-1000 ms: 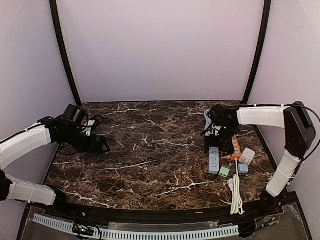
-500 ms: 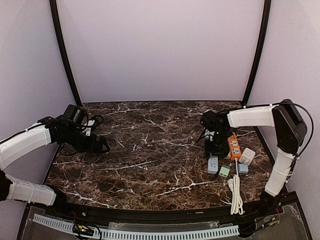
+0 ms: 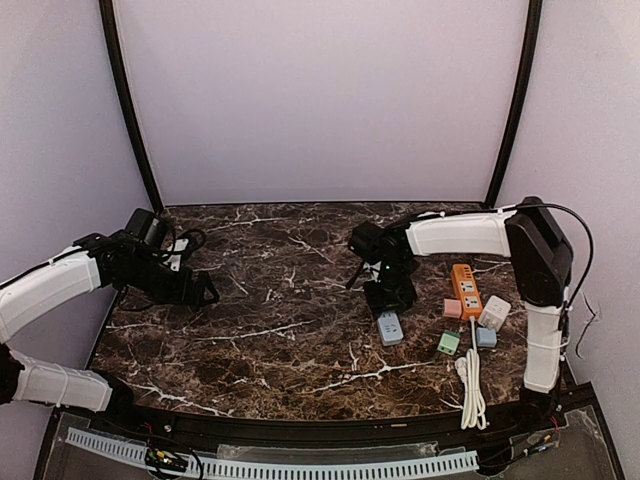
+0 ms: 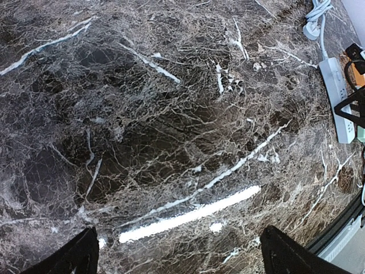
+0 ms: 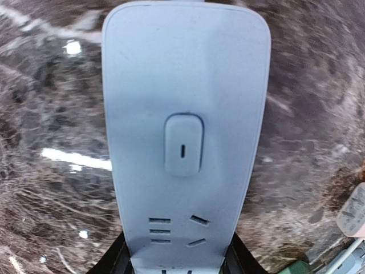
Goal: Insert the plug
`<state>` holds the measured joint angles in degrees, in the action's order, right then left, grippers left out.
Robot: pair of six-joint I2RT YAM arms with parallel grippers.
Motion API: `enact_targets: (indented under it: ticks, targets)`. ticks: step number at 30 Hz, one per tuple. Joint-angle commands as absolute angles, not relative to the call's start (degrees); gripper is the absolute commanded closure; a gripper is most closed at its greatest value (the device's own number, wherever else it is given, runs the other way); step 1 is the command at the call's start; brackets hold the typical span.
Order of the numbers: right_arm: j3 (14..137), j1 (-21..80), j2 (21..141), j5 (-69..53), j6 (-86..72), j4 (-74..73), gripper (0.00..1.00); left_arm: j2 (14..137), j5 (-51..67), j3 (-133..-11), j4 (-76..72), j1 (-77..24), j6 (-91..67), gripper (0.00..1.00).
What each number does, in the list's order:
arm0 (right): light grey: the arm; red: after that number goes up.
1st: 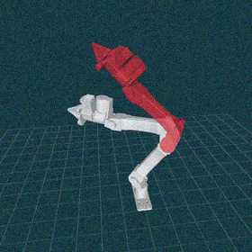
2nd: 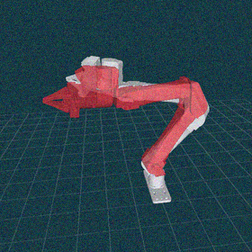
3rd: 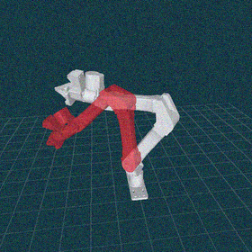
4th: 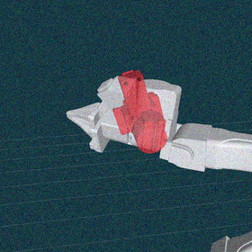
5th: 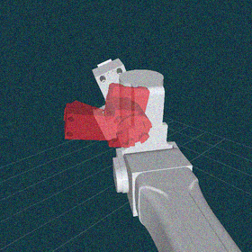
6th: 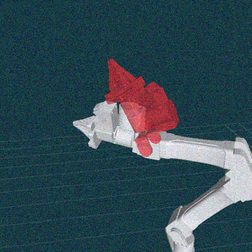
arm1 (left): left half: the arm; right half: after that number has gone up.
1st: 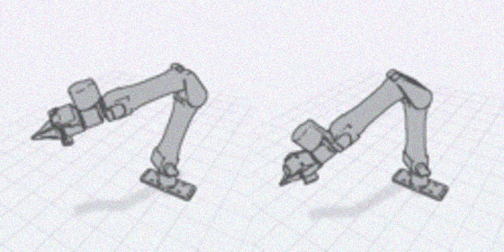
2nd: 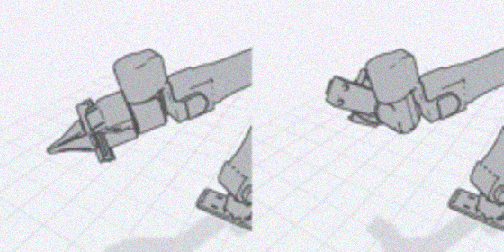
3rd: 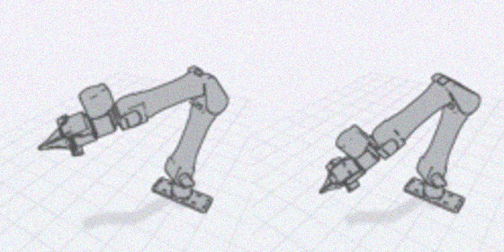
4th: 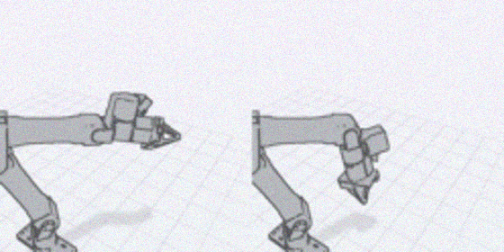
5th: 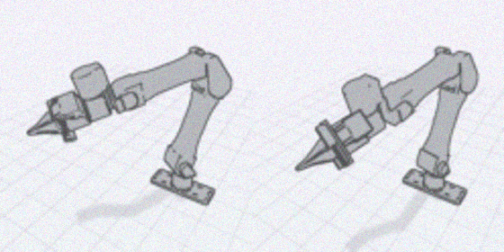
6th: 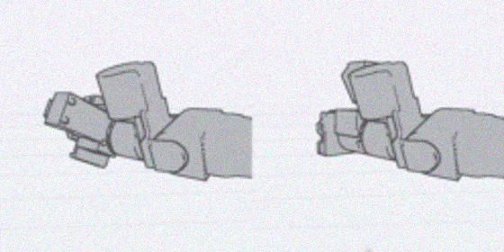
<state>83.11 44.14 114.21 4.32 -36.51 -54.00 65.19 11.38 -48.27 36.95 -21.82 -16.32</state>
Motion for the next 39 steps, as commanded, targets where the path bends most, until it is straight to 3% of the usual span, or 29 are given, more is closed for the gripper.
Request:
enact_targets:
  ticks: [1,13,22,24,31,39]
  targets:
    - [90.42,50.40,119.38,3.16,-36.57,-55.37,0.62,63.41,10.80,-47.99,37.97,-22.23,-16.52,0.00]
    - [111.17,59.79,133.12,-2.90,-38.84,-57.92,0.63,62.51,10.38,-47.86,37.99,-22.58,-16.53,0.00]
    - [108.05,62.00,133.50,-7.52,-40.48,-51.28,0.62,62.23,10.60,-47.81,38.06,-23.17,-16.48,0.00]
    - [107.73,62.01,133.22,-7.49,-40.90,-50.84,0.59,62.34,10.74,-47.81,38.06,-23.26,-16.44,0.00]
    - [106.65,61.23,130.89,-5.47,-41.79,-51.32,0.31,62.43,11.01,-47.81,38.06,-23.46,-16.27,0.00]
    - [105.38,59.29,125.86,-2.07,-41.80,-54.18,0.16,62.04,10.75,-47.90,38.13,-23.47,-16.10,0.00]
